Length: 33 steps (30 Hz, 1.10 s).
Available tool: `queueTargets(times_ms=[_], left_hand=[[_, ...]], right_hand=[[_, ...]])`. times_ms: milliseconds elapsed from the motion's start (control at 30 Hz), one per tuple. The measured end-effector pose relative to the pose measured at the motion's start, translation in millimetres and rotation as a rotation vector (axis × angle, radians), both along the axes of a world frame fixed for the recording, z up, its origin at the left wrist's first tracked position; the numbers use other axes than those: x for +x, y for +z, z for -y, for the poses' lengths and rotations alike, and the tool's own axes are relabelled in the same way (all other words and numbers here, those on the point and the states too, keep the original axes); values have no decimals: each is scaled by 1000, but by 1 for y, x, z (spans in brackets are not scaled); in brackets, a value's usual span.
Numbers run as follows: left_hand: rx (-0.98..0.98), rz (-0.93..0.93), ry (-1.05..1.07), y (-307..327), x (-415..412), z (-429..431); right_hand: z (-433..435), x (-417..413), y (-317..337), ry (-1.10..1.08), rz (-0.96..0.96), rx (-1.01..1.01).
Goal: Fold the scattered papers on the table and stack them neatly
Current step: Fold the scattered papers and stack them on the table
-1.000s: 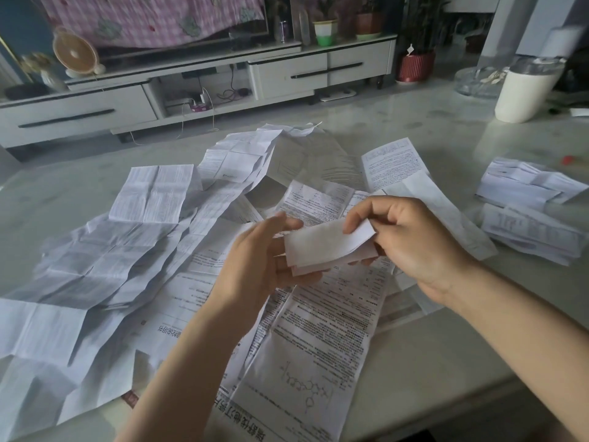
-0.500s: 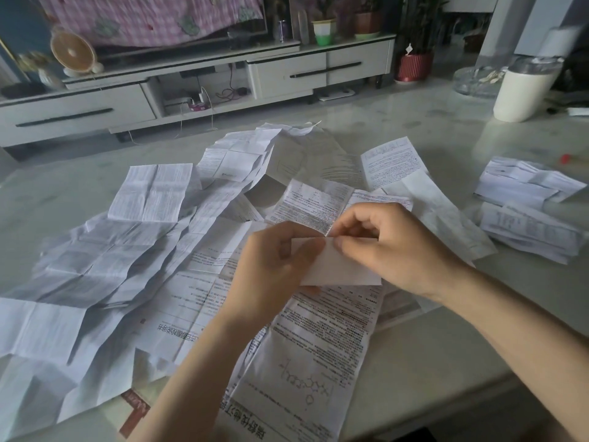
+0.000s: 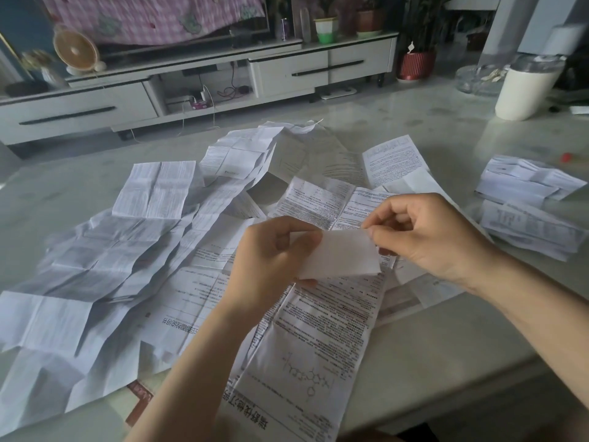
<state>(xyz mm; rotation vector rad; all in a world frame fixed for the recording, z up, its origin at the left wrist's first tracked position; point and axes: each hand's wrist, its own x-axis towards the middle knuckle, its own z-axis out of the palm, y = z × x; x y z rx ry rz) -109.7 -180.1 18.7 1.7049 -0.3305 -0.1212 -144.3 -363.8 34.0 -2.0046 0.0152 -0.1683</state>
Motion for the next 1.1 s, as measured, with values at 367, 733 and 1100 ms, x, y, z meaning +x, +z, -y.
queueTargets(times_ms=[367,733,1100], left_hand=[[49,4,-58,-2,-5,6],[33,124,2,0,-6,5],[75,241,39,-5,-5,6]], right_hand=[[23,-17,4,-77,-61,125],[171,-52,-12,-759,-89,173],[172,-38,-23,-818,2,-148]])
